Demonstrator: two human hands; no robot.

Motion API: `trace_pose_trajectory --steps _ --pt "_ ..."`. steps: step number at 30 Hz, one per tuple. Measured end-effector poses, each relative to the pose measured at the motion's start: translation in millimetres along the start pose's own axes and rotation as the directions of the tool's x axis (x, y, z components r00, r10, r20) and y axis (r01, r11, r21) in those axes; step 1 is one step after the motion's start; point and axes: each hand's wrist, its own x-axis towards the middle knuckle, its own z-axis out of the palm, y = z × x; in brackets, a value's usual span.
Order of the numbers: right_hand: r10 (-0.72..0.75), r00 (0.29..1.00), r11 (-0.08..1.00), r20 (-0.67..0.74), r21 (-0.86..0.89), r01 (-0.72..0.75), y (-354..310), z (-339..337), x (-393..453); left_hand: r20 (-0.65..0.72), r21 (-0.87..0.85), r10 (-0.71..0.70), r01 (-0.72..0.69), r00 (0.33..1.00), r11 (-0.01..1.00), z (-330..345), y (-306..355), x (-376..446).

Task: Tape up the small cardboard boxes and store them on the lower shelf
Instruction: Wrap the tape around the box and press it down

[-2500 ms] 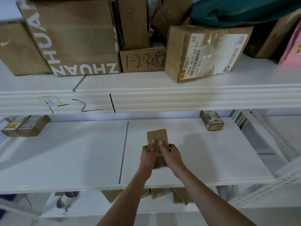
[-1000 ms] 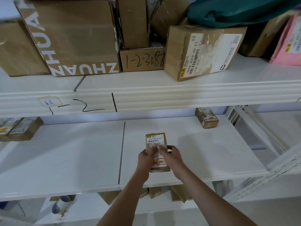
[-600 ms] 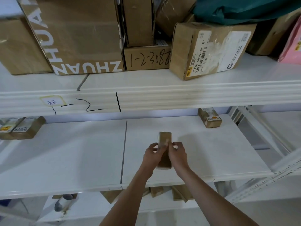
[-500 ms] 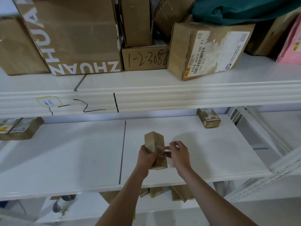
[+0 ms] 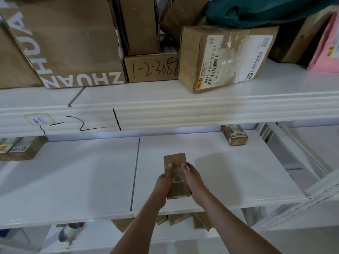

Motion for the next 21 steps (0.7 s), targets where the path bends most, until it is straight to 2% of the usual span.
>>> trace_pose_trajectory --steps 2,5,9,12,15,19,21 --pt "-0.001 1.000 0.997 0.006 -0.076 0.002 7.6 -2.8 -0.3 -0.081 0.043 0.025 -0.022 0.996 0.999 -0.2 -6.3 3.8" --pt "-0.065 0.995 0.936 -0.070 -0.350 0.037 20.9 -4.1 -1.7 -0.176 0.154 0.065 -0.038 0.982 0.987 6.2 -14.8 5.2" --pt "-0.060 0.996 0.945 -0.071 -0.327 0.034 32.6 -7.0 -0.6 -0.226 0.287 0.073 -0.006 0.971 0.958 18.5 -22.4 4.6" --pt "-0.059 0.994 0.913 -0.097 -0.409 0.014 34.7 -9.8 1.2 -0.248 0.319 0.085 -0.001 0.965 0.948 18.3 -26.1 5.5" --pt "-0.094 0.979 0.795 -0.180 -0.605 -0.035 35.0 -12.5 6.4 -0.254 0.293 0.086 -0.008 0.963 0.956 17.7 -24.8 7.6" --pt "-0.131 0.981 0.615 -0.146 -0.787 -0.035 33.3 -12.2 9.9 -0.213 0.431 0.118 -0.016 0.970 0.902 16.8 -22.3 10.9" --pt "-0.203 0.974 0.540 -0.105 -0.842 0.022 31.6 -16.8 11.4 -0.216 0.491 0.146 -0.022 0.965 0.871 14.1 -26.0 11.8"
